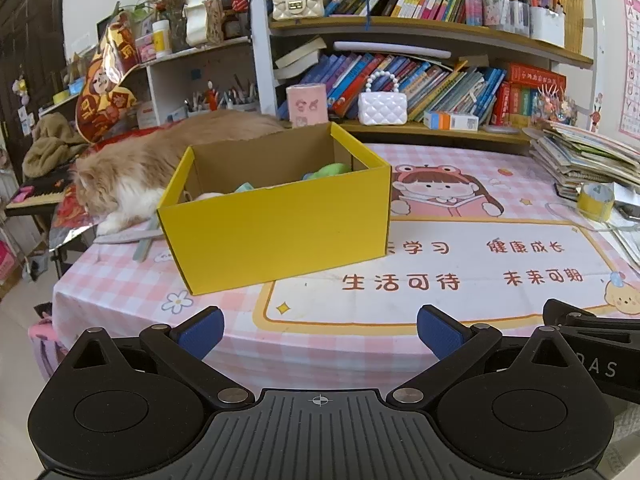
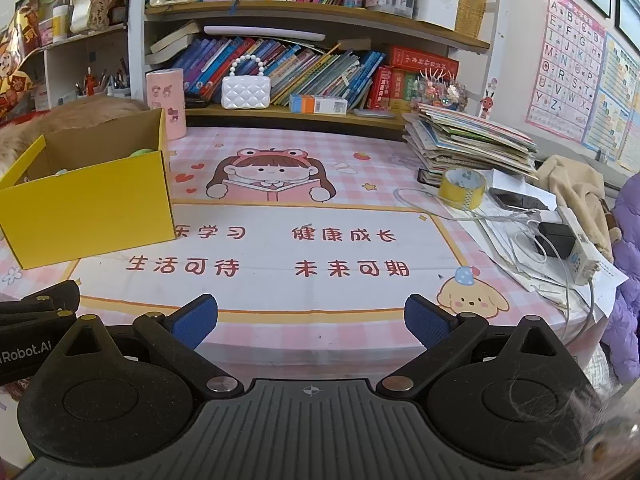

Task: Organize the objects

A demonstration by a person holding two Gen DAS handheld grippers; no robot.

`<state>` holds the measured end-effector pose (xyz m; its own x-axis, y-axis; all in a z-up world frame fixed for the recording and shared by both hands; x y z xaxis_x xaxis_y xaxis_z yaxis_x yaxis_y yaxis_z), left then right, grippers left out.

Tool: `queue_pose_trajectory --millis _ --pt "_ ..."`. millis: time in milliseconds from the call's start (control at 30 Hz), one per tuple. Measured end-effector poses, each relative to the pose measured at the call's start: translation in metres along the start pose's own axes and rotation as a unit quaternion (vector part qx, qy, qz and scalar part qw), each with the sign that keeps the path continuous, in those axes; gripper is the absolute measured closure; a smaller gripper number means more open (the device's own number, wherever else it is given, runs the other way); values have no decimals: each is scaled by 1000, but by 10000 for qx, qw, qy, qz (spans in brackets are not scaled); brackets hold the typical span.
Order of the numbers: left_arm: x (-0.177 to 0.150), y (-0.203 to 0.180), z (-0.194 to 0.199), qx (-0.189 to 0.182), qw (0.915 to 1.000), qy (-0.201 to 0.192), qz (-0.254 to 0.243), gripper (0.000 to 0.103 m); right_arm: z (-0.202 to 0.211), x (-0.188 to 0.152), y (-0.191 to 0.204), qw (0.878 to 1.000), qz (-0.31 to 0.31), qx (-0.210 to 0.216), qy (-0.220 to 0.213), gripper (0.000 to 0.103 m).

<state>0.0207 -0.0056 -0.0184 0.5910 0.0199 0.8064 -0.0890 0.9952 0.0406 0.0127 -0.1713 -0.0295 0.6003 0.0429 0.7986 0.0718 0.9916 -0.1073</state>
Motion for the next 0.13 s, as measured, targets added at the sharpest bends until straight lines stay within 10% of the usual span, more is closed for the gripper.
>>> queue_pose_trajectory --millis 133 --pt "1 1 0 -59 10000 -46 24 0 -3 0 1 10000 -1 13 28 3"
Point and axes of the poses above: each gripper's, at about its wrist camera, not at the fingertips, and z roughly against the way its jaws point, y to its left, x to its top, the point moved 3 cm from there along -z, roughly the way its jaws point, and after that the axes turned 2 degrees about z, right-handed, at the moved point
